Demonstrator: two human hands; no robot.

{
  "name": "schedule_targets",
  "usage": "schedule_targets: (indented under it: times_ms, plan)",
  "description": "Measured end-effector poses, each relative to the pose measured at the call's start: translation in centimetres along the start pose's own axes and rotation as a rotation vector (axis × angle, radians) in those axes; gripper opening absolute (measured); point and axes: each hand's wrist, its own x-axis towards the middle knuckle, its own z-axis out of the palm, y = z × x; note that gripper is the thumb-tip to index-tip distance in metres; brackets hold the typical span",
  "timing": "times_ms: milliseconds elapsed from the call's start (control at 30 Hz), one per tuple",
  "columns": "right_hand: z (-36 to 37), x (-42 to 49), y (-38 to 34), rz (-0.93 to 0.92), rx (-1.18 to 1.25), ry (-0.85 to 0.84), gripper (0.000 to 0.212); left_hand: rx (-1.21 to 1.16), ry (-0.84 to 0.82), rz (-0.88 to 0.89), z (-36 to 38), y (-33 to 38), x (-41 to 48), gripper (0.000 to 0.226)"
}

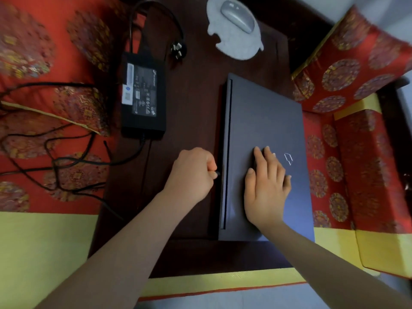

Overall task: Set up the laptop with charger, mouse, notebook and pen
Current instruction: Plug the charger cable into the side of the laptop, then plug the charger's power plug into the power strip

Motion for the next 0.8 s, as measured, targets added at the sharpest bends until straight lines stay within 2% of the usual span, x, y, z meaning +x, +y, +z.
schedule_targets:
  times_ms: [133,267,400,500,600,667,800]
  plan:
    - [-1.2,0.0,-0.1,0.002,-0.05,-0.096,0.058,0.109,-0.031,0.057,-0.5,0.6,-0.9,0.019]
    - [-3.6,1.1,-1.4,0.005,-0.076,-0.199,0.065,0.261,-0.082,0.186,-4.7,1.6,-3.0,0.038]
    - [-6.9,2.5,-7.1,-0.072,0.075,-0.183,0.051,0.401,0.071,0.236,-13.6,3.2,-4.6,0.05]
    - [-8.3,4.2,-12.1,-0.088,0.234,-0.214,0.051,0.392,0.187,0.205,-19.6,3.8,-4.2,0.048]
    - [-8.3,6.2,-16.4,-0.077,0.387,-0.224,0.052,0.376,0.225,0.188,-23.8,3.6,-3.1,0.046]
    - [-7.7,7.4,-19.1,-0.044,0.4,-0.263,0.058,0.391,0.222,0.19,-26.0,2.9,-1.6,0.045]
    - [-4.8,7.7,-23.8,0.055,0.334,-0.357,0.089,0.422,0.145,0.215,-28.9,0.9,2.4,0.045]
